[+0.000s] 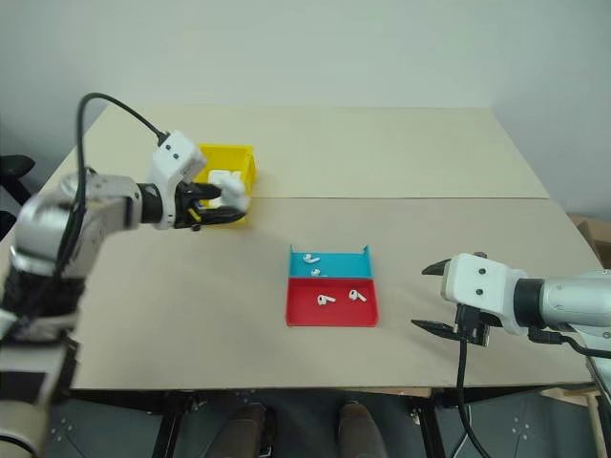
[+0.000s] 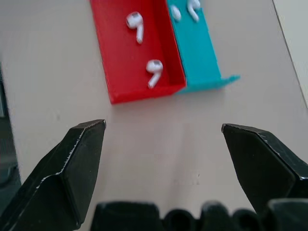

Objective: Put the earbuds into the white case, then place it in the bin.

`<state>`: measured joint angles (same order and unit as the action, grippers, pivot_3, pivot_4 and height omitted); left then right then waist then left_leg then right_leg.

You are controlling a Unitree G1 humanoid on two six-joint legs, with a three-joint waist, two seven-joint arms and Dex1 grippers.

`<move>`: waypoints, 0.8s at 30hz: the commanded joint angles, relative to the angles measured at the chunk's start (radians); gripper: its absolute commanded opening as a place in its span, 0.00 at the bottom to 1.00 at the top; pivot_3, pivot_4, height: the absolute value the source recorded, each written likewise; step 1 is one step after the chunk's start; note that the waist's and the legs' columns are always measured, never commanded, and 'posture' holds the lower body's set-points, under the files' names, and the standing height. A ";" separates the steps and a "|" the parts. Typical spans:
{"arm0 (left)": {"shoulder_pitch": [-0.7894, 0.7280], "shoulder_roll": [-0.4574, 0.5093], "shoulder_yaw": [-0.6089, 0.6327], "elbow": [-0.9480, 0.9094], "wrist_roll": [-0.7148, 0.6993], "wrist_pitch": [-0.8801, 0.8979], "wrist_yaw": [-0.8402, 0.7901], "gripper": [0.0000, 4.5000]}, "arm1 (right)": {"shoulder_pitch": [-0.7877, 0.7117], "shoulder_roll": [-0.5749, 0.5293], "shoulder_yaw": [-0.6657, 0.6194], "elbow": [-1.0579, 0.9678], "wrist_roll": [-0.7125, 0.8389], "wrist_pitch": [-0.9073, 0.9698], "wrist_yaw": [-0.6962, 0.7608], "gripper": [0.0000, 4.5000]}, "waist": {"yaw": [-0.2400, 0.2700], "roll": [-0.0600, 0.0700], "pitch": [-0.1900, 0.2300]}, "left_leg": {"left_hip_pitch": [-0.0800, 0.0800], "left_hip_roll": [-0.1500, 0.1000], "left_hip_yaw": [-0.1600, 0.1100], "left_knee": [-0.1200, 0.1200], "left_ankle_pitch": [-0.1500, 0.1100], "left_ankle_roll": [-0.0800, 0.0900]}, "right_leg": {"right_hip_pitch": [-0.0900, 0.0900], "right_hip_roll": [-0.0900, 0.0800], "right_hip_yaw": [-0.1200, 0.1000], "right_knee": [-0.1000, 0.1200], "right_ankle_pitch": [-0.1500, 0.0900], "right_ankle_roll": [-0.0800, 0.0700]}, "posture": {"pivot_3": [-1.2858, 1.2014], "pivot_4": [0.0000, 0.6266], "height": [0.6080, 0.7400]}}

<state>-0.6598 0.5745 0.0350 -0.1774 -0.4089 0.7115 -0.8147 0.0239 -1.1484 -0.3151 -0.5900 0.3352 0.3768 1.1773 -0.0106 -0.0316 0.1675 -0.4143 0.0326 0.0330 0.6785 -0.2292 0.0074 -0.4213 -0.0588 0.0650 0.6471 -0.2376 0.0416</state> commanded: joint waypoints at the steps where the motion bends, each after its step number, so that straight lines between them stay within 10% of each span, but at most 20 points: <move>1: 0.114 -0.088 0.073 -0.067 -0.024 -0.379 -0.076 0.61 | -0.082 -0.067 0.039 -0.045 0.015 0.002 0.035 1.00 | -0.002 0.000 0.000 | 0.001 0.000 0.000 0.000 0.000 0.000 | 0.000 0.000 0.000 0.000 0.000 0.000 | 0.52 0.24 1.00; 8: 0.349 -0.250 0.053 -0.033 -0.077 -0.791 -0.232 0.61 | -0.438 -0.063 0.371 -0.066 -0.020 0.232 -0.003 1.00 | -0.006 0.001 -0.001 | 0.006 0.001 0.003 -0.002 0.000 0.000 | 0.003 0.001 0.003 -0.001 0.001 -0.001 | 0.52 0.24 1.00; 17: 0.496 -0.211 0.000 0.066 -0.086 -0.990 -0.436 0.61 | -0.690 0.002 0.695 -0.051 -0.190 0.196 0.126 1.00 | -0.004 0.002 -0.001 | 0.004 0.001 0.003 -0.001 0.000 0.001 | 0.001 0.000 0.002 -0.002 0.001 0.000 | 0.52 0.24 1.00; 24: 0.597 -0.173 -0.014 0.096 -0.039 -1.160 -0.484 0.61 | -0.832 0.141 0.858 0.044 -0.327 0.238 0.157 0.65 | -0.009 0.003 -0.002 | 0.004 0.002 0.003 -0.002 0.000 0.001 | 0.000 0.001 0.002 -0.001 0.001 -0.001 | 0.52 0.24 1.00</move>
<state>-0.0659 0.3873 0.0161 -0.0639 -0.4498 -0.4001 -1.2867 -0.7818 -1.0191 0.5319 -0.5492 0.0396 0.6024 1.3284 -0.0191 -0.0289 0.1660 -0.4102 0.0343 0.0363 0.6767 -0.2296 0.0081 -0.4218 -0.0580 0.0666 0.6462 -0.2368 0.0406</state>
